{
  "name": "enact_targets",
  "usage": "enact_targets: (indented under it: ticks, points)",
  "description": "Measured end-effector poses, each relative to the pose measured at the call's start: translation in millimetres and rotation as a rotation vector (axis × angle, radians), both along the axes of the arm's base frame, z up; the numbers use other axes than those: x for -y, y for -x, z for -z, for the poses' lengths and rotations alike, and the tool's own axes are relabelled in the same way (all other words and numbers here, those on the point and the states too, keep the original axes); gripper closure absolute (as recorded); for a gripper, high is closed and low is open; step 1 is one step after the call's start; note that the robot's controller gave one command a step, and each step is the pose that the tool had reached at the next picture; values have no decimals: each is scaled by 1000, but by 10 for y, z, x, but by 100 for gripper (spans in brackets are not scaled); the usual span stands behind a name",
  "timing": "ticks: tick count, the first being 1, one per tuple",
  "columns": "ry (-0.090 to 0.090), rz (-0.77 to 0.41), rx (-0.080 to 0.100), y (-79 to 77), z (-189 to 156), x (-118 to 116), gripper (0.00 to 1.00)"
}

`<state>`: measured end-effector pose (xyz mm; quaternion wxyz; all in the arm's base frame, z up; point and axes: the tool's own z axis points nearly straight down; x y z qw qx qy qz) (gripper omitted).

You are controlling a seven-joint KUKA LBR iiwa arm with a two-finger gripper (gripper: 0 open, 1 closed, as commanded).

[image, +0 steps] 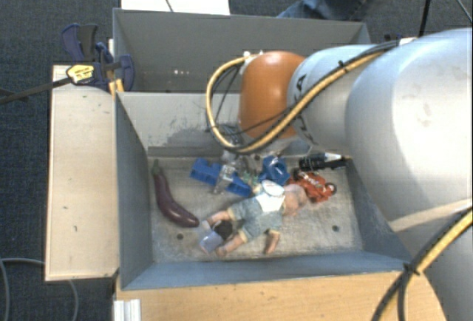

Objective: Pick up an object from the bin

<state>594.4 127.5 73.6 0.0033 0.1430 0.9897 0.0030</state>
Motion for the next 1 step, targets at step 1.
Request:
enact_targets:
  ticks: [1]
  points:
    - [2, -4, 3, -26, -828, -5, 100]
